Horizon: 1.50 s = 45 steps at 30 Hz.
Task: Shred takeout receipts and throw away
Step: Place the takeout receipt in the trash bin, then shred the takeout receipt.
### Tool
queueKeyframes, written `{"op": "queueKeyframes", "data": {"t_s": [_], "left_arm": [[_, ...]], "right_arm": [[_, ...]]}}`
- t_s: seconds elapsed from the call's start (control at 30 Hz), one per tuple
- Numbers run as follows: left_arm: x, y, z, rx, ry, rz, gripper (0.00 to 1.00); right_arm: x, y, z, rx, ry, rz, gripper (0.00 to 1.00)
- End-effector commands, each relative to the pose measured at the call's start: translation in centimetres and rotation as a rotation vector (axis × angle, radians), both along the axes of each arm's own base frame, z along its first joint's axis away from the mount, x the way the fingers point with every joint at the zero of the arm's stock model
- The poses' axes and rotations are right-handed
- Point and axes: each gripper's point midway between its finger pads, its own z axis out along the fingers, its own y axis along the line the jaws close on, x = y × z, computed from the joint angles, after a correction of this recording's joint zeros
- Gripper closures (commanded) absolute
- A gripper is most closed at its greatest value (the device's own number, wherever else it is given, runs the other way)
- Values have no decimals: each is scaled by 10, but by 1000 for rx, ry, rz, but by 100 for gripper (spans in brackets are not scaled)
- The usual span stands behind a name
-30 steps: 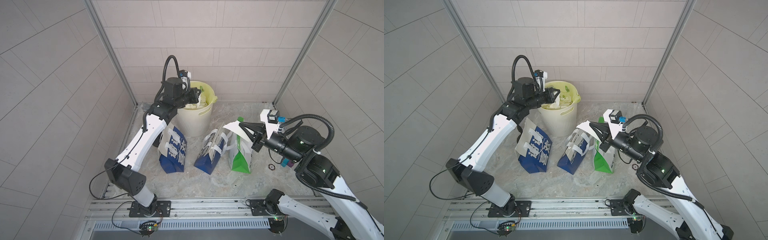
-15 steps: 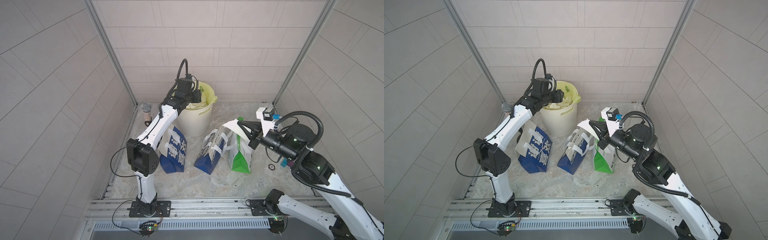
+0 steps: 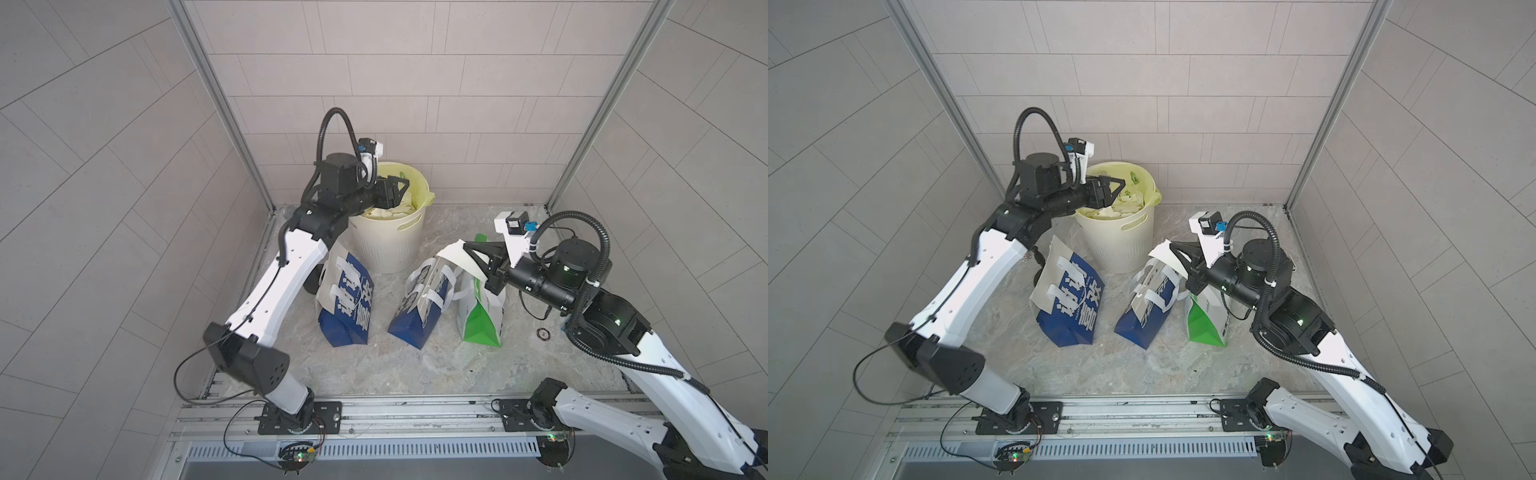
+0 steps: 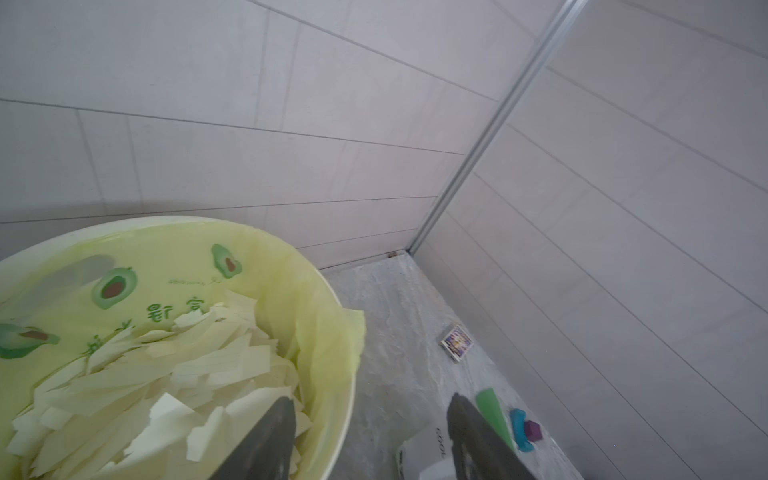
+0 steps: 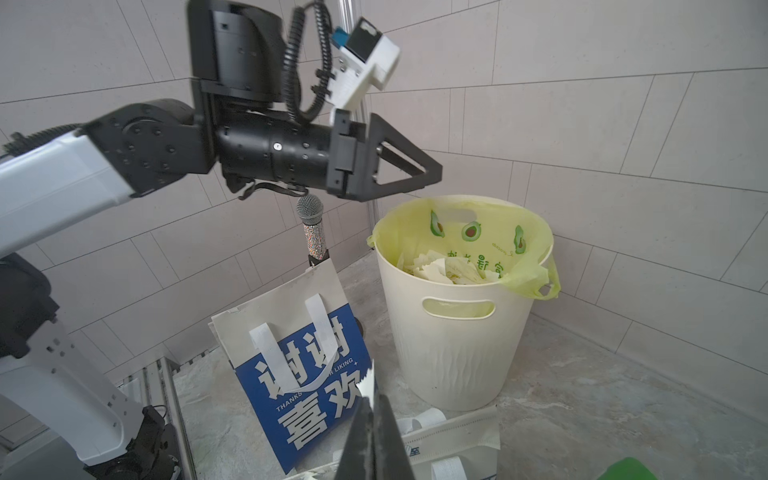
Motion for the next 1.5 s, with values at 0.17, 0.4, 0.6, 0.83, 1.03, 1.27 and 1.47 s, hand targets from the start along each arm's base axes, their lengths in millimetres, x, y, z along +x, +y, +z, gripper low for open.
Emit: {"op": "queueKeyframes", "data": {"t_s": [0.17,0.4,0.6,0.83,1.03,1.27,1.47], "left_arm": [[-121,-18,38,-249,-169,-410,29],[-159,-36,29,-317,-103,-635,23],[-164,-44,30,-422,-58,-733,29],[-165,-46,31,-457,-39,-769,44],[-164,-46,28,-438,-41,-756,79],[-160,-45,27,-408,-60,-717,100],[-162,-43,31,-384,-89,-697,100]], "right_arm": [[-17,29,33,124,-2,198,100],[-24,43,54,214,11,302,100],[-15,41,63,254,11,259,100],[-8,42,69,292,21,240,100],[3,43,70,308,39,200,100],[6,42,66,304,72,185,97],[10,31,53,332,153,152,62]]}}
